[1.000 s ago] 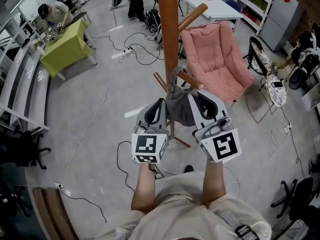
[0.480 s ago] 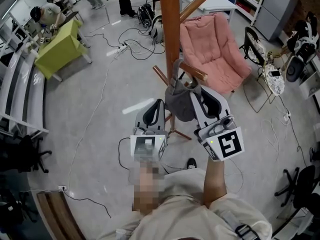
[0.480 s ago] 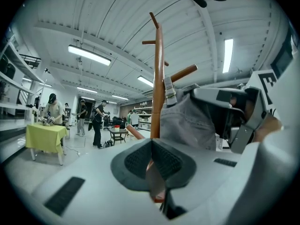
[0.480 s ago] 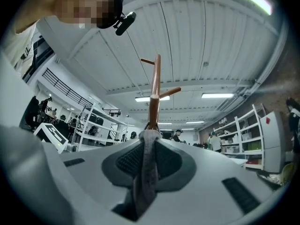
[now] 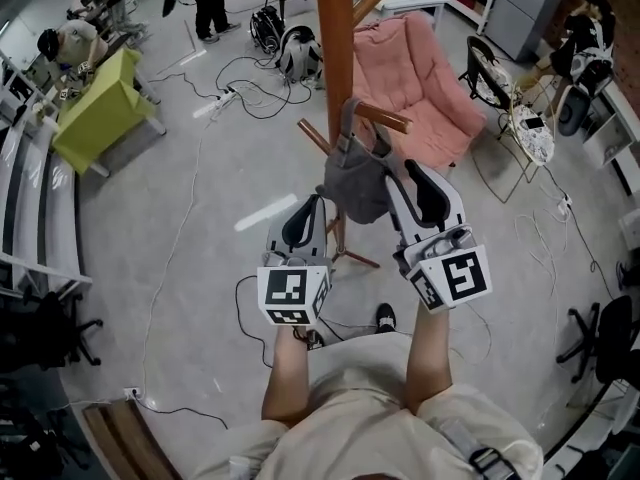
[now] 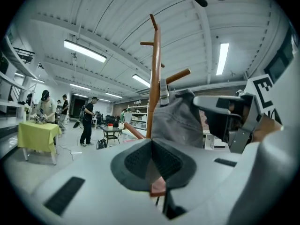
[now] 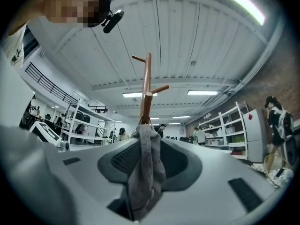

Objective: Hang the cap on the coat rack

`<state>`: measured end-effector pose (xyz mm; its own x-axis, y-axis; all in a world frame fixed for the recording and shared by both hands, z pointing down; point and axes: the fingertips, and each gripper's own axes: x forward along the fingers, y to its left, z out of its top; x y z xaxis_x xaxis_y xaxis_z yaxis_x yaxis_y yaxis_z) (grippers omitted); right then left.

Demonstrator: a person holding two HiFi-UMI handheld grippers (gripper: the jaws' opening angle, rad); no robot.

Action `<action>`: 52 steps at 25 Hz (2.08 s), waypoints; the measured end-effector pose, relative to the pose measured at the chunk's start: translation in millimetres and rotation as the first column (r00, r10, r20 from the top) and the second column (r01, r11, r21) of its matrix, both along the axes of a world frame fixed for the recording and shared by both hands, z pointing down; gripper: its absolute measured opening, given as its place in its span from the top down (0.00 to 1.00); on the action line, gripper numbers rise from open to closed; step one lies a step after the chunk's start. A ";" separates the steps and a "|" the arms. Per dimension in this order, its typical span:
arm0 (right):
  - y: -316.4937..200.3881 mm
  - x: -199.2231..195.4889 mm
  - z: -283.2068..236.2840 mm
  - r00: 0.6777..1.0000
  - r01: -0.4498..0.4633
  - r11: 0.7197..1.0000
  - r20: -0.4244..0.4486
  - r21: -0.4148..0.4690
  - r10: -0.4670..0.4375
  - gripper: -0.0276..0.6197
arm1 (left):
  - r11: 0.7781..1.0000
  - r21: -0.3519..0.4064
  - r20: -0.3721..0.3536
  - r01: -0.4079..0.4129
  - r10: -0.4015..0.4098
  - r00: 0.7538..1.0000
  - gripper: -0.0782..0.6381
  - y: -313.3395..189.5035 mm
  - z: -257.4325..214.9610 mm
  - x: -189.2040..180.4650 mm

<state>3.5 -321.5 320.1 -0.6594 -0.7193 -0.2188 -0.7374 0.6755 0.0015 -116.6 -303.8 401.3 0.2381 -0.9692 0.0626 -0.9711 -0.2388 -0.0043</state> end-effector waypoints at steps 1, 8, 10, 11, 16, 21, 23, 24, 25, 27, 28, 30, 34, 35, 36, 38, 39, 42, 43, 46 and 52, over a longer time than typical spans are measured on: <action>1.0 1.6 3.9 1.000 -0.010 1.000 -0.007 -0.018 0.010 0.74 | 1.000 0.001 0.000 -0.013 0.013 1.000 0.88 0.9 -0.1 1.5; 14.8 15.7 27.5 0.996 -0.088 0.992 -0.040 -0.086 0.085 0.72 | 0.994 0.001 0.010 -0.106 0.106 0.994 0.88 10.9 -0.1 16.4; 18.2 18.4 35.8 0.993 -0.111 0.988 -0.048 -0.106 0.107 0.72 | 0.991 0.003 0.017 -0.130 0.130 0.991 0.88 14.2 -0.5 19.2; 20.2 19.2 41.6 0.991 -0.126 0.984 -0.053 -0.123 0.121 0.72 | 0.990 0.003 0.021 -0.142 0.142 0.990 0.88 16.6 -0.4 19.7; 36.8 14.3 65.6 0.983 -0.179 0.968 -0.060 -0.177 0.171 0.72 | 0.982 -0.003 0.032 -0.187 0.187 0.982 0.88 35.0 6.8 12.0; 53.4 9.1 77.4 0.981 -0.193 0.959 -0.055 -0.208 0.185 0.72 | 0.982 -0.014 0.018 -0.190 0.190 0.982 0.88 47.6 11.4 1.1; 59.3 3.7 81.3 0.981 -0.193 0.957 -0.056 -0.218 0.185 0.72 | 0.981 -0.013 0.013 -0.192 0.192 0.981 0.88 52.7 12.4 -2.3; 61.9 0.7 83.9 0.981 -0.193 0.956 -0.060 -0.221 0.184 0.72 | 0.981 -0.014 0.010 -0.194 0.194 0.981 0.88 55.2 13.8 -3.6; 64.7 -2.4 86.9 0.981 -0.193 0.955 -0.065 -0.224 0.183 0.72 | 0.980 -0.015 0.007 -0.196 0.196 0.981 0.88 58.0 16.0 -4.8; 71.9 -8.5 92.8 0.981 -0.194 0.954 -0.073 -0.229 0.181 0.72 | 0.980 -0.017 0.002 -0.200 0.200 0.980 0.88 64.5 20.9 -8.0; 76.1 -11.5 95.4 0.980 -0.194 0.953 -0.077 -0.231 0.181 0.72 | 0.979 -0.018 0.002 -0.201 0.201 0.980 0.88 68.0 23.1 -10.0; 84.3 -16.5 100.4 0.980 -0.195 0.952 -0.083 -0.236 0.180 0.72 | 0.980 -0.017 0.004 -0.200 0.200 0.980 0.88 74.5 26.3 -14.7; 94.4 -20.5 107.0 0.980 -0.194 0.949 -0.095 -0.250 0.176 0.72 | 0.983 -0.012 -0.005 -0.184 0.184 0.983 0.88 79.7 25.8 -22.0; 95.3 -20.3 107.9 0.979 -0.197 0.947 -0.098 -0.253 0.177 0.72 | 0.983 -0.012 -0.007 -0.181 0.181 0.983 0.88 80.5 25.3 -23.1; 95.7 -19.9 108.4 0.979 -0.199 0.946 -0.100 -0.255 0.179 0.72 | 0.984 -0.012 -0.007 -0.180 0.179 0.984 0.88 81.4 25.1 -23.9; 94.8 -18.6 108.8 0.978 -0.206 0.944 -0.097 -0.258 0.186 0.72 | 0.984 -0.013 -0.006 -0.179 0.179 0.984 0.88 82.8 25.1 -25.5; 93.9 -18.0 108.7 0.977 -0.208 0.943 -0.093 -0.258 0.190 0.72 | 0.984 -0.013 -0.006 -0.179 0.179 0.984 0.88 83.2 25.2 -26.4; 92.7 -17.1 108.0 0.978 -0.205 0.945 -0.079 -0.254 0.191 0.74 | 0.984 -0.008 -0.008 -0.176 0.176 0.984 0.88 84.5 24.7 -29.1; 93.4 -17.0 107.7 0.979 -0.204 0.946 -0.075 -0.252 0.191 0.75 | 0.984 -0.004 -0.010 -0.176 0.176 0.984 0.88 85.5 23.9 -30.2; 96.6 -16.5 106.1 0.978 -0.209 0.946 -0.068 -0.248 0.199 0.78 | 0.984 0.005 -0.014 -0.179 0.179 0.984 0.88 88.6 20.9 -33.3; 98.1 -14.7 107.4 0.975 -0.223 0.942 -0.060 -0.249 0.215 0.84 | 0.983 0.011 -0.015 -0.184 0.185 0.983 0.88 89.5 20.1 -35.2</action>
